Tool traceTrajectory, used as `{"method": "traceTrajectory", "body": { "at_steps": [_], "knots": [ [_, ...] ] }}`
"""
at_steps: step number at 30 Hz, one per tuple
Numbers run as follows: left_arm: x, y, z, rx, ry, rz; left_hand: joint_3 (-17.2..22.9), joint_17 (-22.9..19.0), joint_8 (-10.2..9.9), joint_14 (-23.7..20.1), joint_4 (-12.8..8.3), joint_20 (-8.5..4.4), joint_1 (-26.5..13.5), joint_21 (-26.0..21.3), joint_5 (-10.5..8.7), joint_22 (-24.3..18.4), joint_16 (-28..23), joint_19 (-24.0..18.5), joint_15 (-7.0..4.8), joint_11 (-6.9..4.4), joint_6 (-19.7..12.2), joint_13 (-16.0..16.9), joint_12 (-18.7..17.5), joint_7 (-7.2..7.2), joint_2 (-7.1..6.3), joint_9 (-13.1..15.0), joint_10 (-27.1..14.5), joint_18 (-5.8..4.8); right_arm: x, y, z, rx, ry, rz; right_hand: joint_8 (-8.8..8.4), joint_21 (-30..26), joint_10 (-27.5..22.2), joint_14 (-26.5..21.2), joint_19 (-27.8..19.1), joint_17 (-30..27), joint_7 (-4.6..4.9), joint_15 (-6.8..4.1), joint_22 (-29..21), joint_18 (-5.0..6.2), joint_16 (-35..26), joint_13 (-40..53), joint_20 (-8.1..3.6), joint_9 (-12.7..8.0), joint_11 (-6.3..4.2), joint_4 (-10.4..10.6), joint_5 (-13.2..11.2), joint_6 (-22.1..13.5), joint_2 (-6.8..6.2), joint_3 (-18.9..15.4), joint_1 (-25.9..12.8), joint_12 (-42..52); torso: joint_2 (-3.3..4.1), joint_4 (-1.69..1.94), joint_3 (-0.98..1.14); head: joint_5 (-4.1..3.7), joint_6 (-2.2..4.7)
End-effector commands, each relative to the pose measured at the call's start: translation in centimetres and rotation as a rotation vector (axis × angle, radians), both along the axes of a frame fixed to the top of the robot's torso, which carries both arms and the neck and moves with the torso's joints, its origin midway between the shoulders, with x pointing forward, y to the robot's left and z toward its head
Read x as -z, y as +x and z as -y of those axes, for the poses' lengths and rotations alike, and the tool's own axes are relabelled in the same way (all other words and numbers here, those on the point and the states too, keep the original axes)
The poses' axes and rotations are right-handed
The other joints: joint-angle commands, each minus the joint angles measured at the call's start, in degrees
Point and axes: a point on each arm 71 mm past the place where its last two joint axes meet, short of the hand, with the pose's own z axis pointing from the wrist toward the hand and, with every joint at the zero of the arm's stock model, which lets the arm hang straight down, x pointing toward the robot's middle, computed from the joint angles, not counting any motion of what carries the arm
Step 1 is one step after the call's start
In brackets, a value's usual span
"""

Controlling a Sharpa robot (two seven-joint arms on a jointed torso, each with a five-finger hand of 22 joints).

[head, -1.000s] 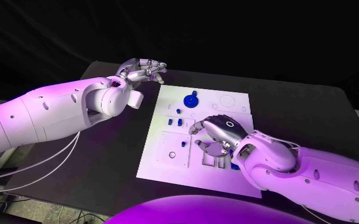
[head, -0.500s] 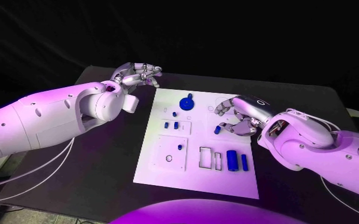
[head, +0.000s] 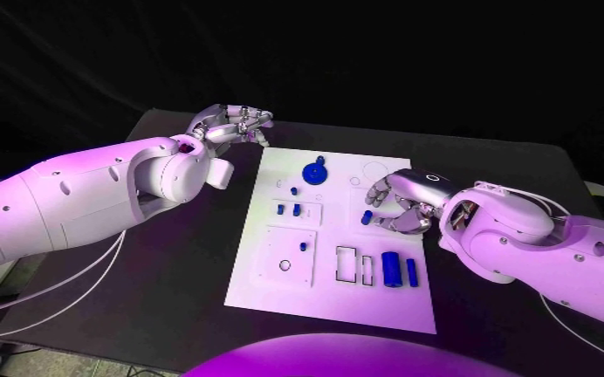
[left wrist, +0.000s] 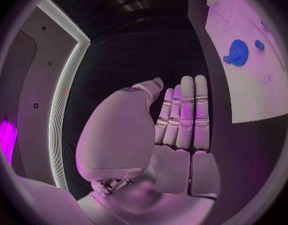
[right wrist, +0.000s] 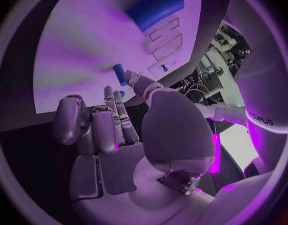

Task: Assemble the parts on the task board

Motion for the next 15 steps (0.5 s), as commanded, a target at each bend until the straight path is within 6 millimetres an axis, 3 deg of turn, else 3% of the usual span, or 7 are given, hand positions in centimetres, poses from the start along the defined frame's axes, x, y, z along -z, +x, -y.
{"method": "traceTrajectory", "body": {
  "at_steps": [1,15],
  "knots": [
    [-0.1,0.0,0.2,0.019,-0.009,0.006,-0.4,0.1,-0.3,-0.1,-0.1,0.03,0.2,-0.2,0.07,-0.1,-0.2,0.4,0.28,0.04,-0.4,-0.1,-0.1,0.0,0.45,0.0,-0.5,0.2,0.6,0.0,-0.3,-0.011,-0.041,-0.017,-0.22,0.5,0.8,1.0,0.6,0.2,0.11,0.24,4.3,0.2,0.2,0.0,-0.06,0.1,-0.12,0.0,0.2,0.4,0.16,-0.4,0.4,0.4,0.02,-0.01,-0.04,0.07,-0.04],
    [-0.1,0.0,0.1,0.017,-0.008,0.006,-0.4,0.1,-0.3,-0.1,0.0,0.05,0.2,-0.4,0.08,-0.1,-0.2,0.4,0.28,0.01,-0.3,-0.1,0.0,-0.05,0.57,0.0,-0.5,0.21,1.3,0.1,-1.4,-0.018,-0.008,-0.008,0.16,4.1,5.3,1.5,2.6,1.2,-0.72,-0.56,6.3,-0.56,1.1,-0.2,-0.68,0.3,-1.09,0.9,-1.7,3.2,2.39,2.2,1.5,1.9,-0.02,-0.05,-0.04,0.15,-0.09]
  ]
}}
